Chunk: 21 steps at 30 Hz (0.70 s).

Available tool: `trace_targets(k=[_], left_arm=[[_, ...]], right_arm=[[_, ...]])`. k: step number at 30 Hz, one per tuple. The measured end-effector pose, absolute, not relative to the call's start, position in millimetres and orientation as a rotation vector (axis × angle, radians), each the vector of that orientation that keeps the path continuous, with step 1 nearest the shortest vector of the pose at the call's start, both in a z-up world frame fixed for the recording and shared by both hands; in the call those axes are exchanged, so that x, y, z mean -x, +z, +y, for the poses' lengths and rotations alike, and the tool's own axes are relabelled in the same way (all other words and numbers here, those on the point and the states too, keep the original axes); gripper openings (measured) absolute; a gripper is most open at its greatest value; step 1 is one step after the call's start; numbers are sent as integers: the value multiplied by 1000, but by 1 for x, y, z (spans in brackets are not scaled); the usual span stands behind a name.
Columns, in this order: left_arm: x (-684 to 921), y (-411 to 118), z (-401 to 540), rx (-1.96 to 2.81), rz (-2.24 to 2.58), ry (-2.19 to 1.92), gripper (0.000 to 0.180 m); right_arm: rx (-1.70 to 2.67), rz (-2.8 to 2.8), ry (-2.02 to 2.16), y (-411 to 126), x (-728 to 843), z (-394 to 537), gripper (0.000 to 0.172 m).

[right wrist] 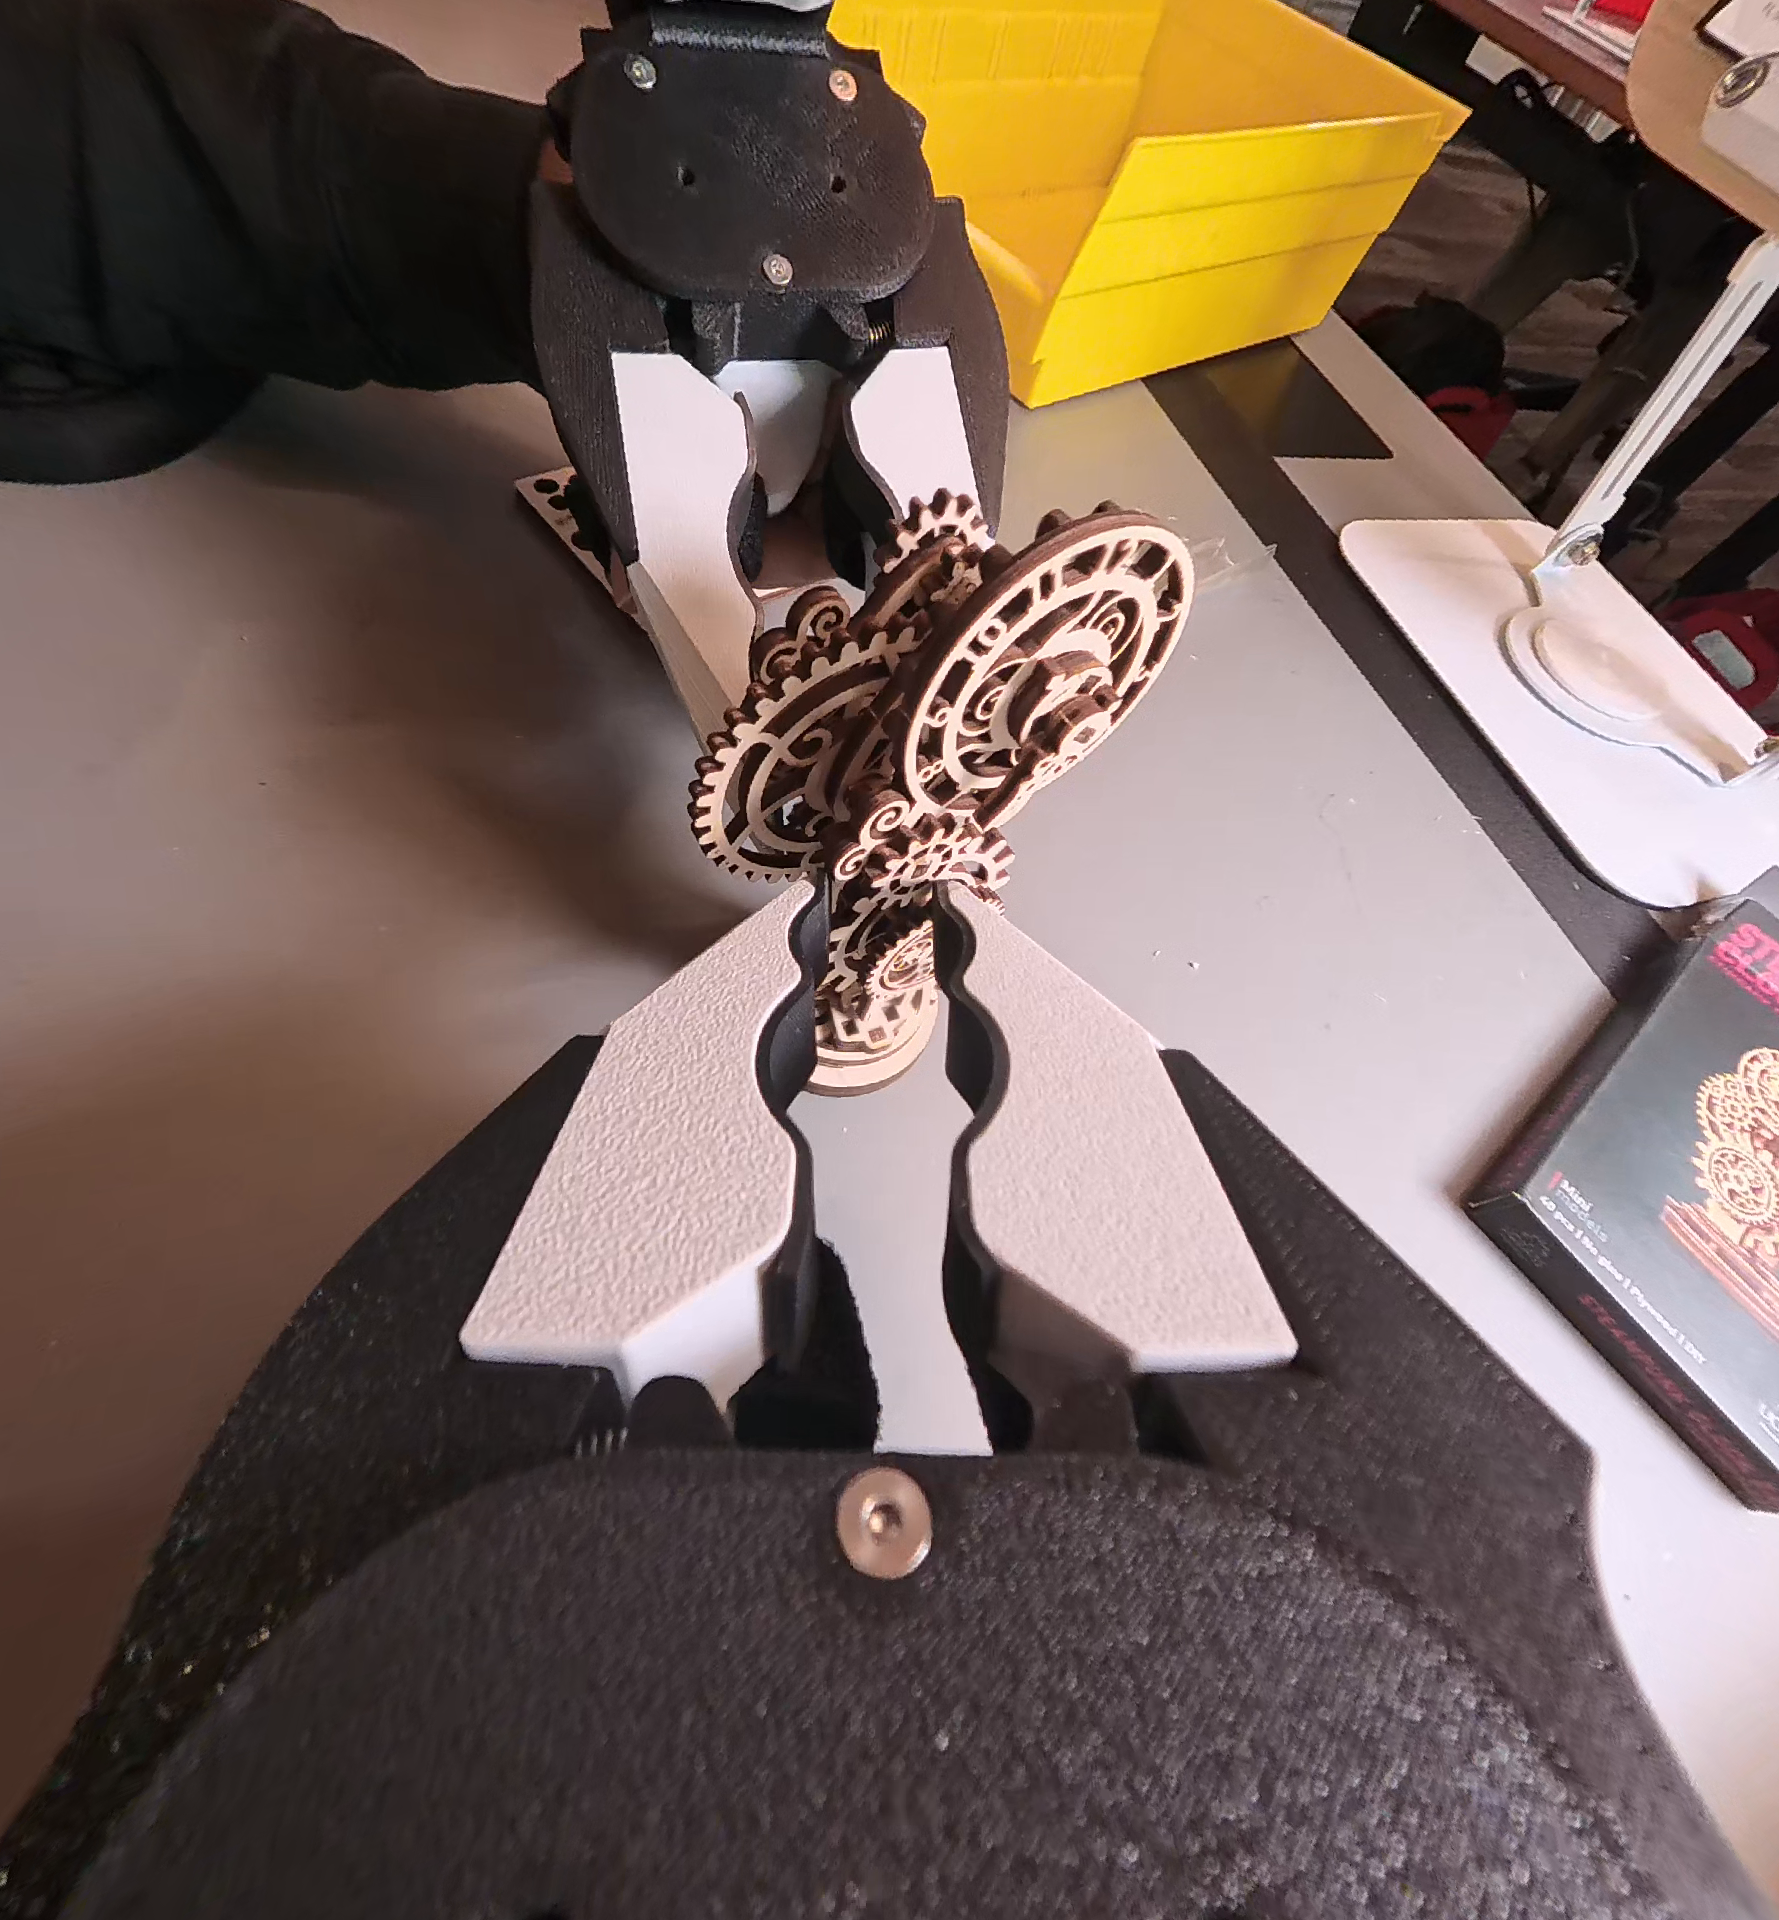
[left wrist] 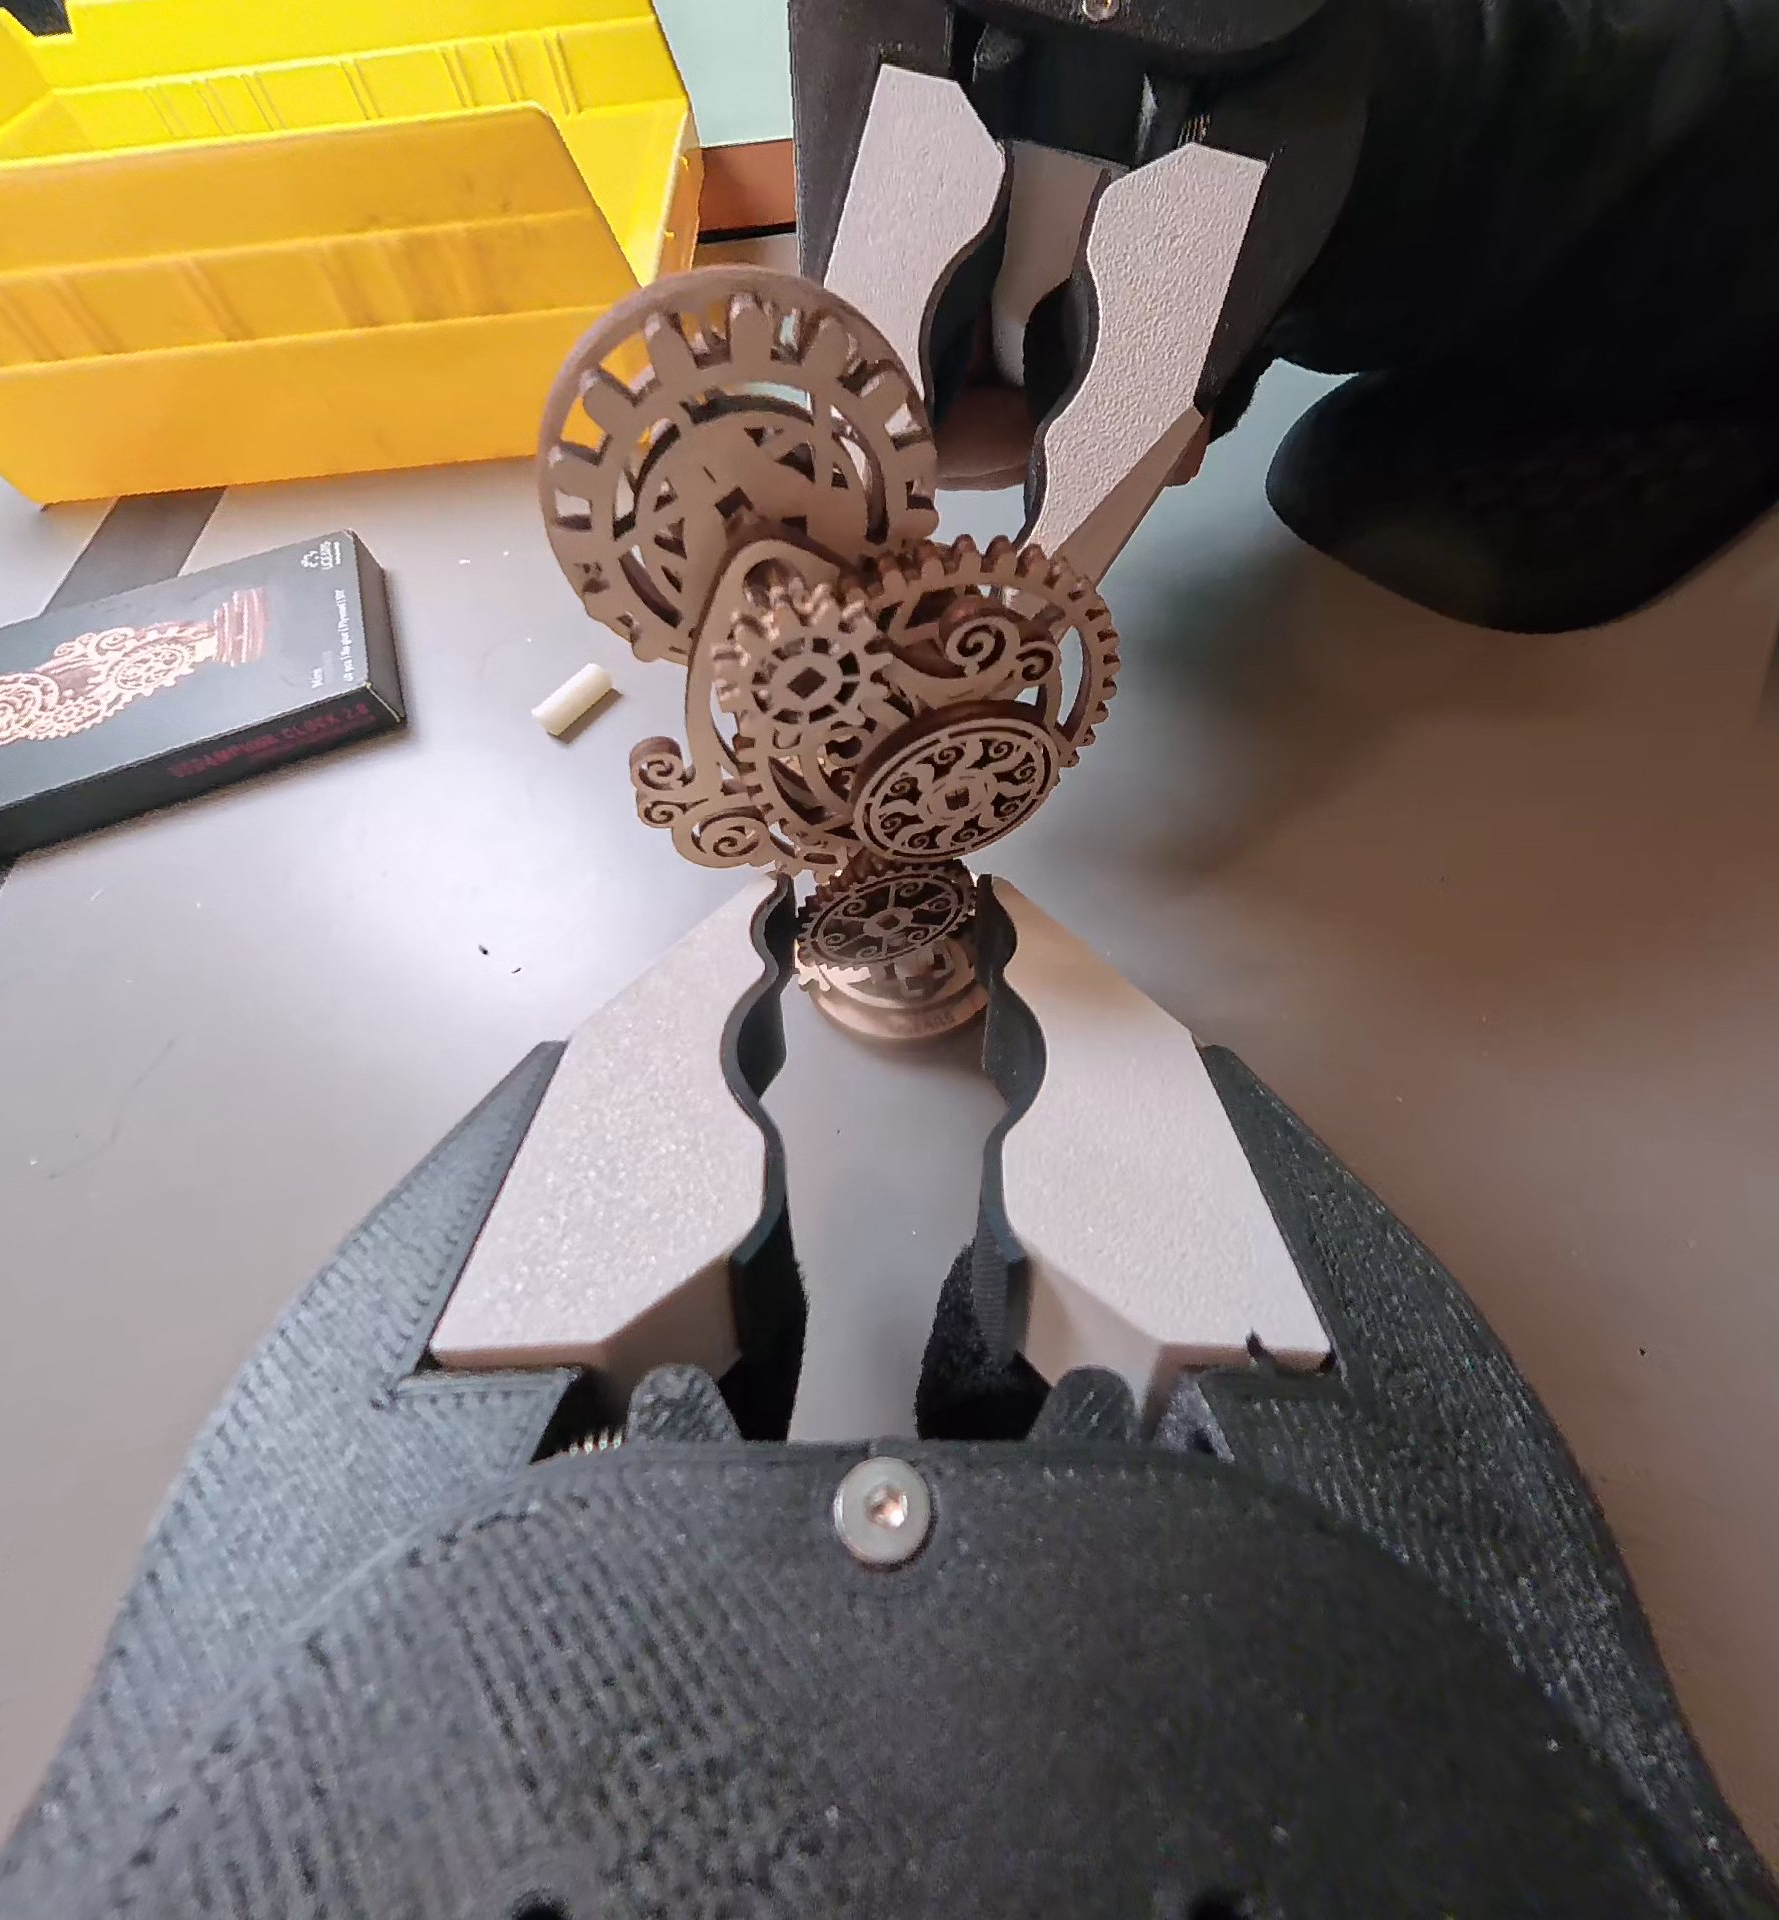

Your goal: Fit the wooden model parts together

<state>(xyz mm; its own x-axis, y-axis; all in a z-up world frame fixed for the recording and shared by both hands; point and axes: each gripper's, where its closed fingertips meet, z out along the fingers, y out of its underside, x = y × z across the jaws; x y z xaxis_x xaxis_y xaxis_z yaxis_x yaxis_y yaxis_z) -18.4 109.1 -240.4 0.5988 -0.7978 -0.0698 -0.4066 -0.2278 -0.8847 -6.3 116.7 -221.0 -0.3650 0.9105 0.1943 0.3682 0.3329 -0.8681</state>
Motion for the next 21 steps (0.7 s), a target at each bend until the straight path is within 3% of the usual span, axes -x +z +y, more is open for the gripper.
trace_targets(k=[21], left_arm=[[10,-241,107,1825,951,-626,32]], right_arm=[[1152,-1938,1032,-222,-3,111,25]])
